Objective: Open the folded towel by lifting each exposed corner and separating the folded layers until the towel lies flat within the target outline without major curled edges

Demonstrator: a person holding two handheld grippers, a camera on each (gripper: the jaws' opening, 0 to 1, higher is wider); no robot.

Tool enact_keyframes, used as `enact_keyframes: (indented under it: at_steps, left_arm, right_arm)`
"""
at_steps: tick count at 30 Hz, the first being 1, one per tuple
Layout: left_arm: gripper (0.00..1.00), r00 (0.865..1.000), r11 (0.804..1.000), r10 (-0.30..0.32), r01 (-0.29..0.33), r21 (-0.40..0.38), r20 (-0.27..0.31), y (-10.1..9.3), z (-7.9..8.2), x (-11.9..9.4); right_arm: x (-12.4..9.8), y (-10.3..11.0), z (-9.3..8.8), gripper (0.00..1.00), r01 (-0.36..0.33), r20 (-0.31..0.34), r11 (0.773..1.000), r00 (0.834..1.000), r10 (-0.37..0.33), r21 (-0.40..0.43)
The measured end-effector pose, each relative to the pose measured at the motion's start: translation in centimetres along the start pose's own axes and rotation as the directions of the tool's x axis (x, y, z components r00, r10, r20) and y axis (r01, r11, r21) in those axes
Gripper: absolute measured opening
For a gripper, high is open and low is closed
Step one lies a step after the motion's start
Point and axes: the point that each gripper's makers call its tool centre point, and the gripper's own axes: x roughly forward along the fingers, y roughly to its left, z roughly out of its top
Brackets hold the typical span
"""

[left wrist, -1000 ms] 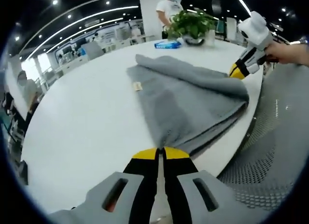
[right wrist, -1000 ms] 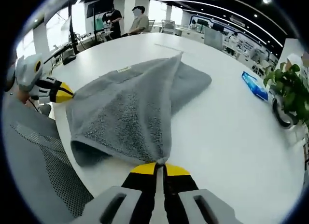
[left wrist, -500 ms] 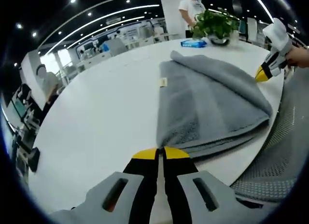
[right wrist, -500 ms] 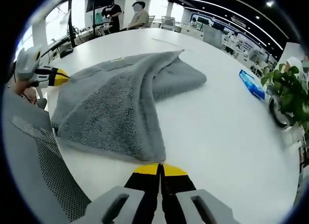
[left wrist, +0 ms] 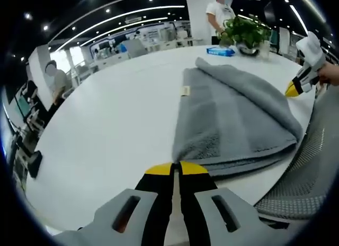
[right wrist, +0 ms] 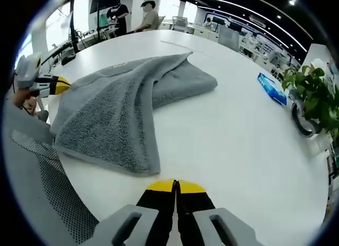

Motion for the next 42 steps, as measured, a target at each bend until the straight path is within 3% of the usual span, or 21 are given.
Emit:
enact_keyframes:
  at_steps: [9,18,20,22,23,24,26,30,33,37,42]
  left_arm:
    - [0.02,1.0,1.0,-0.003,0.003,-0.01,-0.007,-0.1,0.0,-0.1]
    - [0.02,1.0,1.0,-0.001,0.001,-0.025,-0.006,-0.2,0.1,-0.2]
    - [0.02,1.0,1.0,-0.008,0.008,-0.026,-0.009,-0.4,0.1,-0.2]
    - [0.02,1.0,0.999,-0.015,0.015,-0.031,-0.007,-0.6,0.1,-0.3]
    - [0.02,1.0,0.999,-0.015,0.015,-0.033,-0.006,-0.6,0.1,-0.3]
    - [0.02,1.0,0.999,-0.017,0.017,-0.039,-0.004,-0.6,0.1,-0.3]
    - [0.02,1.0,0.999,-0.02,0.02,-0.048,-0.004,-0.7,0.1,-0.4]
    - [0.02,1.0,0.999,-0.02,0.02,-0.05,0.0,-0.6,0.1,-0.4]
    - [0.02,1.0,0.999,-0.019,0.019,-0.05,0.001,-0.7,0.1,-0.4]
    - [0.02,1.0,0.999,-0.019,0.019,-0.041,0.0,-0.7,0.2,-0.4]
    - [0.02,1.0,0.998,-0.03,0.03,-0.057,-0.003,-0.5,0.0,-0.3]
  right_arm:
    - [0.0,-0.2,0.0,0.0,-0.005,-0.003,1.0,1.0,0.005,0.025]
    - [-1.0,-1.6,0.4,0.0,0.023,0.033,0.997,0.999,-0.025,0.068]
    - [-1.1,-0.8,1.3,0.0,-0.036,0.086,0.992,0.996,0.025,0.125]
    - [-1.5,0.9,3.3,0.0,-0.156,0.194,0.97,0.974,0.12,0.184]
    - [-1.5,1.2,3.5,0.0,-0.171,0.203,0.967,0.97,0.132,0.19]
    - [-1.3,0.9,3.1,0.0,-0.143,0.176,0.973,0.978,0.112,0.179]
    - [-1.1,1.5,3.1,0.0,-0.149,0.175,0.979,0.977,0.124,0.14]
    - [-0.8,2.4,3.5,0.04,-0.198,0.18,0.966,0.969,0.167,0.166]
    - [0.1,2.1,3.1,0.07,-0.172,0.136,0.978,0.979,0.155,0.123]
    - [0.9,2.2,2.0,0.04,-0.178,0.066,0.976,0.983,0.17,0.127]
    - [0.9,2.0,1.9,0.02,-0.174,0.081,0.98,0.983,0.167,0.096]
